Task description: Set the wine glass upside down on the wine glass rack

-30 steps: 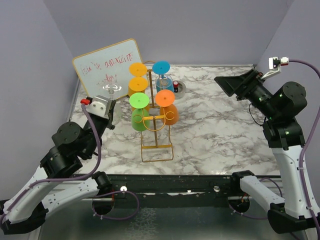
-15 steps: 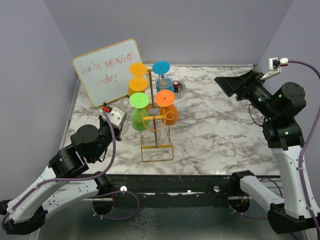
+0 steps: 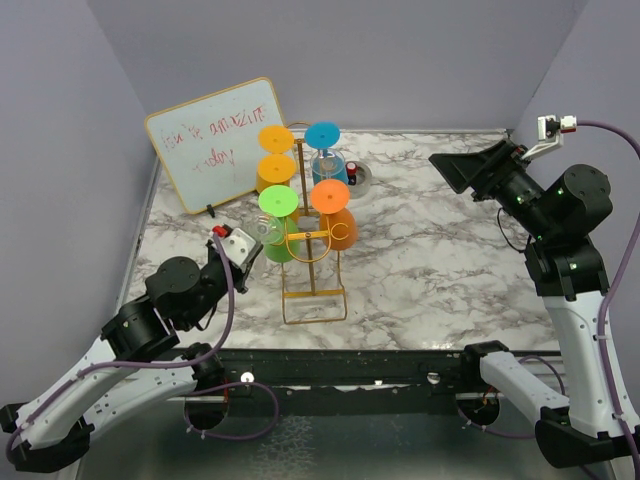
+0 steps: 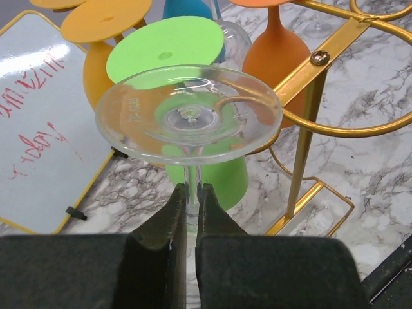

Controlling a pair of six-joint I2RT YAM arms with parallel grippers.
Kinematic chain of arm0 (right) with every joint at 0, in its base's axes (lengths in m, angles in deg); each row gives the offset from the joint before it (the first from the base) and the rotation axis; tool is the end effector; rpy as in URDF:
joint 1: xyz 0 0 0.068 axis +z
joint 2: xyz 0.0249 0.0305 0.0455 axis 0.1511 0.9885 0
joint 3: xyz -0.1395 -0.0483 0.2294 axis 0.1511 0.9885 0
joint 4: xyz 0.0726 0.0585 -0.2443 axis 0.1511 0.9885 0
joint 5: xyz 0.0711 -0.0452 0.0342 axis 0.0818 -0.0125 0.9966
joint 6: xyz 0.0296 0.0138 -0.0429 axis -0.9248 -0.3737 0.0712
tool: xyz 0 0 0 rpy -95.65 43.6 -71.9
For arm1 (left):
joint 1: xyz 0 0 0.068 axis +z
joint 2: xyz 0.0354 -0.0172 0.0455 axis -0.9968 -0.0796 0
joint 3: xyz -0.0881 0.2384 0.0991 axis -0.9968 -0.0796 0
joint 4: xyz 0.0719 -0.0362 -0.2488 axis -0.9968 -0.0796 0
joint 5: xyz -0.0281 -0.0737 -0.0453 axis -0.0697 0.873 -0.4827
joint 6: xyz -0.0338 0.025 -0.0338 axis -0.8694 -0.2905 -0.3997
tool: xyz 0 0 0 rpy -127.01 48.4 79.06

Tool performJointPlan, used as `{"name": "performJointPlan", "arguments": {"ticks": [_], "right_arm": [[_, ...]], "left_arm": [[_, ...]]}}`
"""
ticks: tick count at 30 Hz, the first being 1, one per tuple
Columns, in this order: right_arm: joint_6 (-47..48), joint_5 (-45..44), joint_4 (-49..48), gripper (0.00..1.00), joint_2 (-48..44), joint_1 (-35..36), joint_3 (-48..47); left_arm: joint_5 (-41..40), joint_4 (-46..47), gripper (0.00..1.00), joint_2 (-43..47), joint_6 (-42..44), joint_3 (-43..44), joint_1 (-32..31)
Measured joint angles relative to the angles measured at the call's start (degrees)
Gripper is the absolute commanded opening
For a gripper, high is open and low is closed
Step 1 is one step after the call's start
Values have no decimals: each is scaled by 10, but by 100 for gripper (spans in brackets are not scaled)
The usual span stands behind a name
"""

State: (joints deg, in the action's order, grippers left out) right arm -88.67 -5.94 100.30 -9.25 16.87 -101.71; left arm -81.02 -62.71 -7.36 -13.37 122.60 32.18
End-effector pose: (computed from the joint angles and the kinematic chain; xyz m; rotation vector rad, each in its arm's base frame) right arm 0.1619 0.0382 0.4760 0.0618 1.5569 0.9875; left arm 0.0711 -0.0766 0.3709 0.6883 1.5787 -0.2933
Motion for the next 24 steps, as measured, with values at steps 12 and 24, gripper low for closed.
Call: {"name": "performJointPlan", "arguments": {"ticks": [12,24], "right_arm": [[0,0,0,80,-1,0,1],[0,0,0,80,-2,0,1]], "left_arm": [[22,44,0,1,1,-34,0],[63,78,0,41,2,-67,0]]}}
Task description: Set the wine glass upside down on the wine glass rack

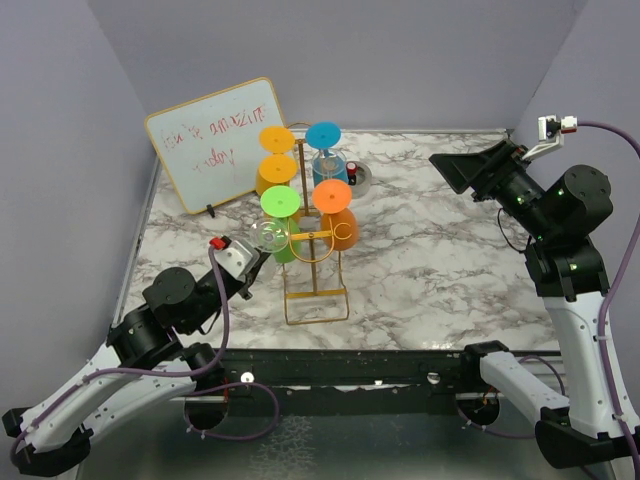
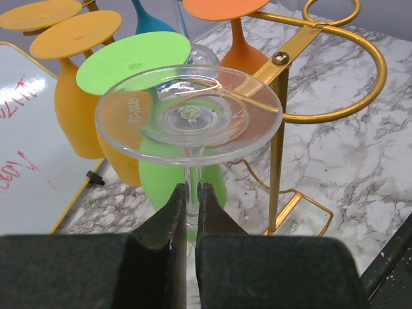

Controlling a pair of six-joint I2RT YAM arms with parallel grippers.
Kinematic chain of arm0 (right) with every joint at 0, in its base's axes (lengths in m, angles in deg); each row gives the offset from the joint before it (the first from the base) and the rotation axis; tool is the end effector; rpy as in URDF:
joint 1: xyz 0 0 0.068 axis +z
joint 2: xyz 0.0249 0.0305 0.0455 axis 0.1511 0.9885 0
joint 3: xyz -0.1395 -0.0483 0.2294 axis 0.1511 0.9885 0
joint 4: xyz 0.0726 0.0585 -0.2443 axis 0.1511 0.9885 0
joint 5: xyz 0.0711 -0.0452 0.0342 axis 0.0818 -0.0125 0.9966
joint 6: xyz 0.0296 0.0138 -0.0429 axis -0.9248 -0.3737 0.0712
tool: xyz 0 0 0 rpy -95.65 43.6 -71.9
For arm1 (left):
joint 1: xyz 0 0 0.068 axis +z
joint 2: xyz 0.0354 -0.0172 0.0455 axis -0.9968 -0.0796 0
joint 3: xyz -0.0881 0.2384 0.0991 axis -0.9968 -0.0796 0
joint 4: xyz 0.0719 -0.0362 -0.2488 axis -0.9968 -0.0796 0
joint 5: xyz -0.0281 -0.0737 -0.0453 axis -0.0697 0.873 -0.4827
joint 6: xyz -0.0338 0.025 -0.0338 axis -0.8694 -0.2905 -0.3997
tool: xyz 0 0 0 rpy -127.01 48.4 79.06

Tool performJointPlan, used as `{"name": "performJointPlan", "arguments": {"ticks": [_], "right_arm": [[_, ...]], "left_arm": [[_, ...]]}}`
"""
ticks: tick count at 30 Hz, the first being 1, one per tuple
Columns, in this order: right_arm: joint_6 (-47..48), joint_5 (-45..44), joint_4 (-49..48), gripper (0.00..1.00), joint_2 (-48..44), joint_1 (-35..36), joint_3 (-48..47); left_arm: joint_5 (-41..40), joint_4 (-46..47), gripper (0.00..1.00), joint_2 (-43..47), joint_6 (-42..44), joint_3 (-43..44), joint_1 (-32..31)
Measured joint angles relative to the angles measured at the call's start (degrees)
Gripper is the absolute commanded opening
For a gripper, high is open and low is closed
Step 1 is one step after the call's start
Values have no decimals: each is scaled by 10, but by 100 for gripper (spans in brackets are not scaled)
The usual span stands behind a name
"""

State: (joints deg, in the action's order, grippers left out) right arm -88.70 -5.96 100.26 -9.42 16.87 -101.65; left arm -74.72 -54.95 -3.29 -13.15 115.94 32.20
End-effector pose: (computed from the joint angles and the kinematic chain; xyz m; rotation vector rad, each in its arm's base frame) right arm 0.1610 0.0381 0.4762 0.0614 1.5543 0.9877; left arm 0.0679 -0.0786 0.3544 0.7186 1.4802 -0.4133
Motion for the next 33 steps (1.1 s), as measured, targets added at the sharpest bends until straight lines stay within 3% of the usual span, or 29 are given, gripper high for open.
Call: {"name": "performJointPlan", "arguments": {"ticks": [29,33], "right_arm": [[0,0,-6,80,-6,0,10],[-1,0,-7,80,-8,0,12]], "left_arm": [[25,47,0,-30,-7,-14,0],[38,52,12,-56,-10,-14,0]]}}
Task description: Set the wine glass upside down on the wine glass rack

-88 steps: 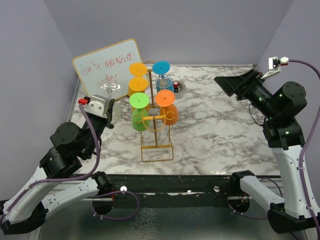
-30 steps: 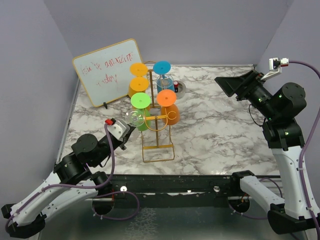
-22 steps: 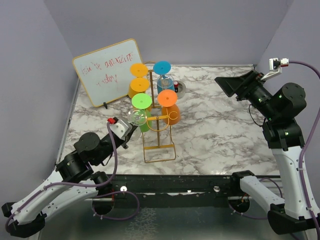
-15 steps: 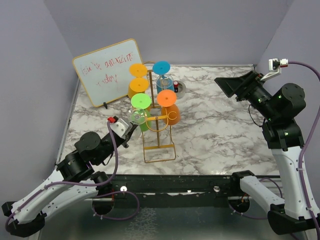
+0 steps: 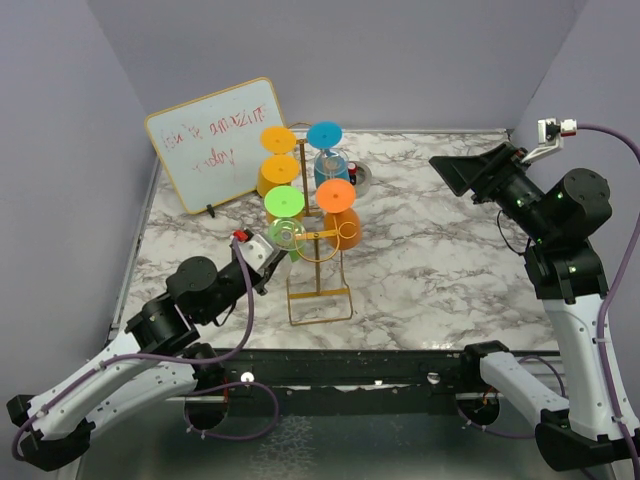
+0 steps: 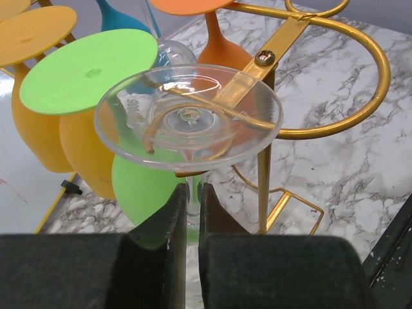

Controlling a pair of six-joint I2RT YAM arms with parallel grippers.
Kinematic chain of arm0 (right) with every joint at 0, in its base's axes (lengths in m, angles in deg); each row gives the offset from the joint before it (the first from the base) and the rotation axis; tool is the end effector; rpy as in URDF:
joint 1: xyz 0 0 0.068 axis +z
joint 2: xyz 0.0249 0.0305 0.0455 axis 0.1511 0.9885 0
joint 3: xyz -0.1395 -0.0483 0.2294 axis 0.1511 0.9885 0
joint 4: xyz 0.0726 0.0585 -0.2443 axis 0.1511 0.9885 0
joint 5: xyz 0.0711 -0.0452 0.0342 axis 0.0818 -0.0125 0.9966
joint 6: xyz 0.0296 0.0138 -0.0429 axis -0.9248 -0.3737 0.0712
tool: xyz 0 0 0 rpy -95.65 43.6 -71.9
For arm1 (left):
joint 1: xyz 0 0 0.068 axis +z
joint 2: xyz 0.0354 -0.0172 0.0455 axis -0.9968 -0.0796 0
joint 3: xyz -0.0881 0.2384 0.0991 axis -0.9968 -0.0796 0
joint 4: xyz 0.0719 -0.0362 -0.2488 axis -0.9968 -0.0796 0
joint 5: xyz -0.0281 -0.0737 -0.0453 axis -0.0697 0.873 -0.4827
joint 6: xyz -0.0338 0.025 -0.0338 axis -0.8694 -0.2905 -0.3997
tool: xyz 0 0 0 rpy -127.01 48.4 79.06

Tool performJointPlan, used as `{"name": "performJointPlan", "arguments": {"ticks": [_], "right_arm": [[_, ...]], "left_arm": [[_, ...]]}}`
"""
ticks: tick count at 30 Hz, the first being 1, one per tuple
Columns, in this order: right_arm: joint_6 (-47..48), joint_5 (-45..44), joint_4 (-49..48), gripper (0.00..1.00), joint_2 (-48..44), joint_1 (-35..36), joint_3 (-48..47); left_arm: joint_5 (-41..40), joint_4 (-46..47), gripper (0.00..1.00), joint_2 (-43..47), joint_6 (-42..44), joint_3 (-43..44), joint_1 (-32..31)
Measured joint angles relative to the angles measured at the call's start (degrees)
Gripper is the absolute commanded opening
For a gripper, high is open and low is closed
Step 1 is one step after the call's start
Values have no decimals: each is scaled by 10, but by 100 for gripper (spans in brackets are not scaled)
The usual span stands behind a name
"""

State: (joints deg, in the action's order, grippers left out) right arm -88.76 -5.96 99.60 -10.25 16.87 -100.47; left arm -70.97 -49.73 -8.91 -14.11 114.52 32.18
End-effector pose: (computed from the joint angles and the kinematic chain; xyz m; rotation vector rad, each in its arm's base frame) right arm 0.1589 0.0378 0.4731 0.0601 1.5491 0.9886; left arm 0.0823 -0.1018 0.3465 0.7722 1.4954 -0.4695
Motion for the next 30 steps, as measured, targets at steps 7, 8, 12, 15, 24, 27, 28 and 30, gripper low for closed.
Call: {"name": "performJointPlan", "arguments": {"ticks": [7,8,12,15,24,27,28,30], "right_arm": [[0,0,0,80,0,0,3],[0,0,0,80,0,0,3],[0,0,0,80,0,0,3],[0,0,0,80,0,0,3],[0,-5,-4,80,5,0,10],[0,-13,-4,80,12,0,20],[0,-16,-4,80,14,0,24],[1,-23,-4,80,22,0,34]], "left_arm": [[2,2,30,21,-13,-2,0],[2,3,30,27,-14,-4,0],[3,3,36,59,-19,-11,0],[2,0,41,68,-21,-11,0],[-3,-64,78,98,-19,10,0],[-22,-84,89,113,-8,45,0],[-29,-88,90,116,-5,57,0],[-45,-92,93,122,4,87,0]]}}
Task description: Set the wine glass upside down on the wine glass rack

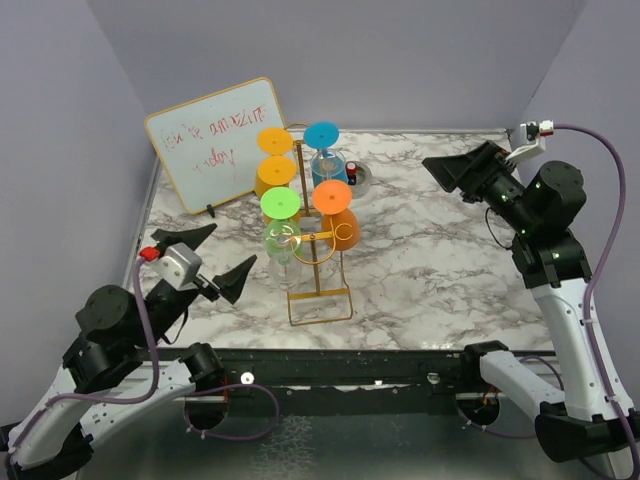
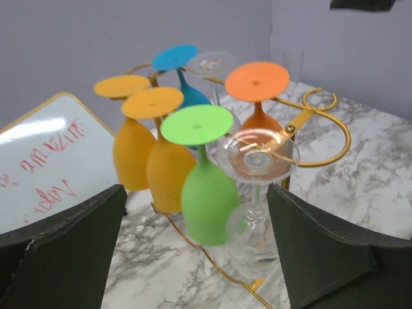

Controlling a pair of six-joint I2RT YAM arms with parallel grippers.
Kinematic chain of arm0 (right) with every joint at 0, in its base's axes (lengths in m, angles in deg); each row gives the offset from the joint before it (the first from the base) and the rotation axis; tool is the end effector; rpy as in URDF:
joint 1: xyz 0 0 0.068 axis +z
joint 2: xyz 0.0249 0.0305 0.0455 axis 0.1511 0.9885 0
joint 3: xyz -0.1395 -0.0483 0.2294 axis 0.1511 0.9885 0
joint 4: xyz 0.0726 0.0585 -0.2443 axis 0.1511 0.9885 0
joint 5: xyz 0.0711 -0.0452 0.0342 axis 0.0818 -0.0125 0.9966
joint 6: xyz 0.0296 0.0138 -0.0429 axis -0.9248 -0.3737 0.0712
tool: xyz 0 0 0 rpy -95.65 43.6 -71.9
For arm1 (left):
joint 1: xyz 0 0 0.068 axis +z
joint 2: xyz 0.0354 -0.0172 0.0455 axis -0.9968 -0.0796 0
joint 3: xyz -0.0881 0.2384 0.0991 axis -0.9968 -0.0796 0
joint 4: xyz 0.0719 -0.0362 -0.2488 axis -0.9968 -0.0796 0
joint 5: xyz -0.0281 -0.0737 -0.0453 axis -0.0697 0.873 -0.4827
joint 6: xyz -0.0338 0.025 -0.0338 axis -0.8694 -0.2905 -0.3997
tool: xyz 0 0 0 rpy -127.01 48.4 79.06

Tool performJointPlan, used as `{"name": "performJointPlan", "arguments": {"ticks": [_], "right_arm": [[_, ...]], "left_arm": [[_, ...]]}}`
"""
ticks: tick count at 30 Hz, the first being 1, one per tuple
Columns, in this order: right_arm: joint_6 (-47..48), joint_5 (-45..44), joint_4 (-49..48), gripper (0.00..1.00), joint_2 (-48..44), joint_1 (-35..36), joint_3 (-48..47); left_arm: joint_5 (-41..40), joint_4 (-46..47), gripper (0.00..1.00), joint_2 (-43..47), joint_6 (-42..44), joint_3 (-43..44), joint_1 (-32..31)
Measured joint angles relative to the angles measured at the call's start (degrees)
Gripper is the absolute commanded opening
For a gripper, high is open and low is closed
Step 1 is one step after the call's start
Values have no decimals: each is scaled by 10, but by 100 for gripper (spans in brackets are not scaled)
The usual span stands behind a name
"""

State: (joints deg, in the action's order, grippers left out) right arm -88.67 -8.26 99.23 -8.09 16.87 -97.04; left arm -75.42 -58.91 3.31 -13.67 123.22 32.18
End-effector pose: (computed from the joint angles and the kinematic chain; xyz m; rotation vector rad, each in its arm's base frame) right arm 0.1809 0.0396 0.4489 0.1284 1.6294 0.9561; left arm 0.0380 -0.0380 0.3923 0.6057 1.3475 -0.4660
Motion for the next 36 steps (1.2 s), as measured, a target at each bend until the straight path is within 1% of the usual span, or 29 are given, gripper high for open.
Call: {"name": "performJointPlan", "arguments": {"ticks": [3,4,6,9,13,17,20,23,29,36], "right_arm": [[3,-18,2,80,15,0,9],[6,-27,4,80,20,0,11],[13,-49,7,80,29,0,12],[31,-94,13,79,42,0,12],[70,-187,22,78,74,0,4],[112,-289,50,78,140,0,-45],[134,-348,51,77,192,0,-78],[153,-380,50,76,237,0,-87],[189,-415,70,68,342,-8,-129],[244,-436,102,64,389,-27,-176]], "left_arm": [[-27,1,95,-3,11,39,0],[-35,2,98,-8,12,49,0],[-56,5,99,-19,11,63,0],[-98,5,99,-81,-7,111,0],[-154,4,99,-171,-64,173,0],[-189,8,99,-243,-111,239,0],[-189,29,99,-276,-124,266,0],[-173,65,99,-296,-130,272,0],[-118,120,99,-325,-131,270,0],[-79,145,99,-339,-135,252,0]]}}
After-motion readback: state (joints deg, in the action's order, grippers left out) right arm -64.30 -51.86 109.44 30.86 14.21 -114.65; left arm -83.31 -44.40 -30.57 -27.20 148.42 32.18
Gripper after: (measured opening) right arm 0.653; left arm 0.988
